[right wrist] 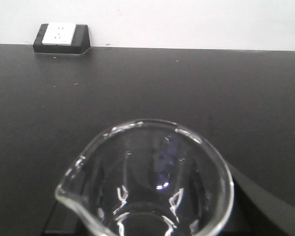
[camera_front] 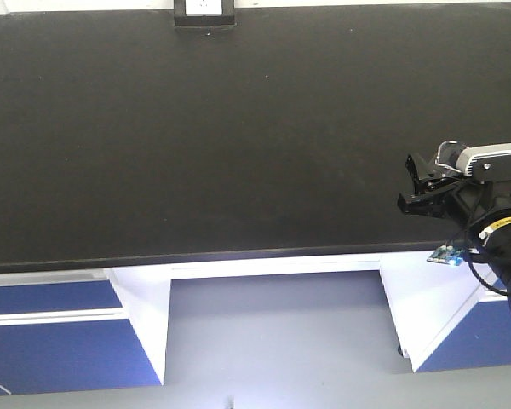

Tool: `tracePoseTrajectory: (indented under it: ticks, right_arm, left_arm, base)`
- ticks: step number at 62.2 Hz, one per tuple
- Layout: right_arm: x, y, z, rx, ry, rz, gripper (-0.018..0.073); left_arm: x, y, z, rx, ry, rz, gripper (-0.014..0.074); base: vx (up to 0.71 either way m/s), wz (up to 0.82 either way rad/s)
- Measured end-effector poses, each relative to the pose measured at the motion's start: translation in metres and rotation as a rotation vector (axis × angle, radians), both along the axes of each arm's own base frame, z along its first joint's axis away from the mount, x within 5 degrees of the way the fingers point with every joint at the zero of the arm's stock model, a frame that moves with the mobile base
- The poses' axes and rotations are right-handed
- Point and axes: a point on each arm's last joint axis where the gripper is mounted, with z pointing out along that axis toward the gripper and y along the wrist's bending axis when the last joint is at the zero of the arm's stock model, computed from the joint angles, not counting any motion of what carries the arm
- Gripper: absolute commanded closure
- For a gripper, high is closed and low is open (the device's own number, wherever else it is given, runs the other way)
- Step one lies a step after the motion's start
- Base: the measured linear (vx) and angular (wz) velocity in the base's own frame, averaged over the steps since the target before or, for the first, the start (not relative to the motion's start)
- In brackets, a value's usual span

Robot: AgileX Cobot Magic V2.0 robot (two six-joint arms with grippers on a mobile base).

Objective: Grab beaker and place in storage area
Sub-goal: 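Drive the base to the other black bench with the wall socket, then lower the held beaker toward the bench top with the right gripper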

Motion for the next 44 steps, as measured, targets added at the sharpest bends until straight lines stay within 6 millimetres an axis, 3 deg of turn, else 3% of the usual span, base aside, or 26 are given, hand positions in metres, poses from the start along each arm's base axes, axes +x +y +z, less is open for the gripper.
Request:
tracePoseTrajectory:
  ticks: [44]
  right_arm:
    - [-0.0002, -0.0001, -0.0014, -0.003, 0.016, -0.001, 0.0454]
  left_arm:
    - [0.0, 0.0, 0.0, 0.0, 0.0, 0.0, 0.0603]
  base:
    - [0.08, 0.01]
